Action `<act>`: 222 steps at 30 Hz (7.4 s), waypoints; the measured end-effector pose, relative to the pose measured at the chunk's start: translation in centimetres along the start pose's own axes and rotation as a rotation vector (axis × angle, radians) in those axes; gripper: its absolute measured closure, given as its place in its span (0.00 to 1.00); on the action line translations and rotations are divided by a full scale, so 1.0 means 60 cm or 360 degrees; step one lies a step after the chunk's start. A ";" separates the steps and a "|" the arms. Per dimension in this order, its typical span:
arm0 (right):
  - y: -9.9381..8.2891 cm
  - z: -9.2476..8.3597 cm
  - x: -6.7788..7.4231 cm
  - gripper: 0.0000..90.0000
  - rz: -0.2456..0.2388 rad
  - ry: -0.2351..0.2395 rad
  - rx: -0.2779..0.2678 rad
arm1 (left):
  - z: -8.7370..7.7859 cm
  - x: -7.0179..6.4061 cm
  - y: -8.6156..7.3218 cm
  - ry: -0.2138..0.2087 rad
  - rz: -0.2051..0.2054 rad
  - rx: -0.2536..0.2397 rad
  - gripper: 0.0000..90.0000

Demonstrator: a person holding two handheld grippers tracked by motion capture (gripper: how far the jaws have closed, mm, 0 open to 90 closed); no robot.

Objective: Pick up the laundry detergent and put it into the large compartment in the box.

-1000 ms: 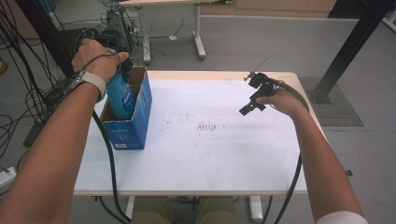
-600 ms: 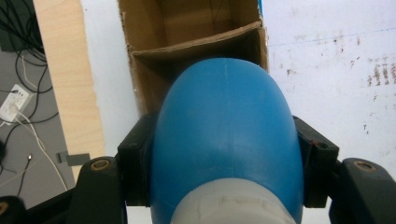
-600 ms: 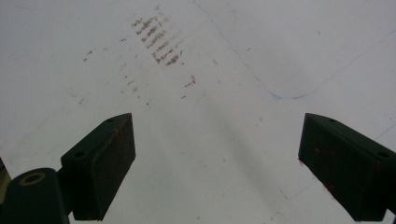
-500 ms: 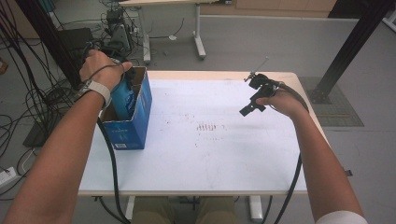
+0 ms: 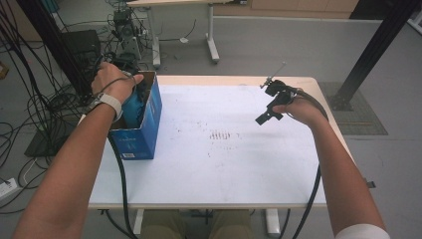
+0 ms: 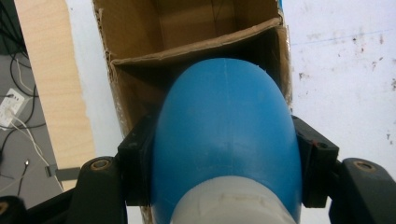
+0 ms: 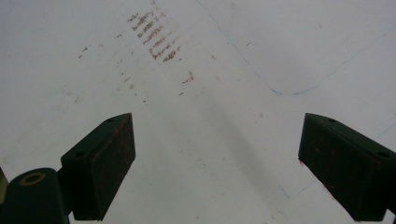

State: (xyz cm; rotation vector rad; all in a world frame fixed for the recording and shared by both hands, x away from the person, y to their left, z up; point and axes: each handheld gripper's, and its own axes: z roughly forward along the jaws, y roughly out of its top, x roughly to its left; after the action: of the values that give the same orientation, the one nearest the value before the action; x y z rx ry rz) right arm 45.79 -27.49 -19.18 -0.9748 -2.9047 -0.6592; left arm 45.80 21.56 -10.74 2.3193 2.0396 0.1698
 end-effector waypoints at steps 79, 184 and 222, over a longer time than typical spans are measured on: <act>-0.006 -0.004 0.009 0.13 0.0005 -0.0008 -0.0002 | 0.076 0.017 -0.020 -0.0036 0.0013 -0.0009 0.41; -0.015 -0.010 0.010 0.13 0.0016 -0.0015 -0.0014 | 0.079 0.015 -0.027 -0.0013 0.0023 -0.0022 0.41; -0.020 -0.013 0.012 0.13 0.0022 -0.0017 -0.0015 | 0.060 0.041 -0.038 -0.0114 0.0027 -0.0083 0.30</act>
State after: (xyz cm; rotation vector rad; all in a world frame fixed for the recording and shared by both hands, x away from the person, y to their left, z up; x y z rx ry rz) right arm 44.44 -28.25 -18.83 -1.0010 -2.9039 -0.6696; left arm 44.24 24.41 -14.46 2.2784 1.9587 0.1369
